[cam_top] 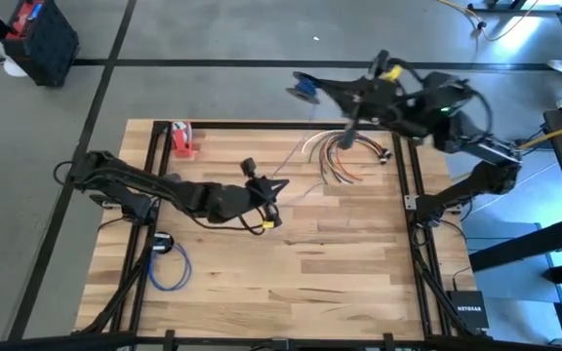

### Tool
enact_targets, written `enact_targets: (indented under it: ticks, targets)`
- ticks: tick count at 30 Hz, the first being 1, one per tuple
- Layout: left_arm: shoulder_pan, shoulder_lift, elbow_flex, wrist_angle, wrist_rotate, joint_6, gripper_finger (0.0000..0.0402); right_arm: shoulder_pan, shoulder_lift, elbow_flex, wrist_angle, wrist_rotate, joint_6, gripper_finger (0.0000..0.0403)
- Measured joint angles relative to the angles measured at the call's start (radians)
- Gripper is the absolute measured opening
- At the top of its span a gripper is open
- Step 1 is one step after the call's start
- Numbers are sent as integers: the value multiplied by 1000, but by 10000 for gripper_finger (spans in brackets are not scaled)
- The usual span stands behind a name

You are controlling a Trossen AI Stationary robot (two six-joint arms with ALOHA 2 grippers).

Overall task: Coil cords
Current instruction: Coil the blue cable wire on the black spool

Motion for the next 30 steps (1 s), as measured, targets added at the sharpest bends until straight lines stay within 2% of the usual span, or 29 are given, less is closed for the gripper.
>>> enact_targets:
  ticks: [5, 11, 16, 19, 24, 28, 30]
  targets:
    - [-23, -4, 3, -134, -1, -76, 4, 0, -83, 0, -168, -6, 15, 5]
    - [-58, -5, 3, -144, -1, -50, 4, 0, -153, -19, -372, -1, 76, 5]
    - [-74, -5, 4, -139, 0, -24, 4, 0, -252, -224, -351, 51, 85, 5]
    - [-76, -5, 4, -139, -1, -23, 4, 0, -340, -428, -225, 47, 85, 5]
    - [-69, -5, 4, -142, -1, -42, 4, 0, -478, -808, 231, -42, 66, 5]
    - [-61, -5, 4, -153, -1, -75, 4, 1, -509, -1062, 595, -66, 32, 5]
    - [-61, -5, 4, -155, -2, -77, 4, 1, -506, -1158, 722, -67, 18, 5]
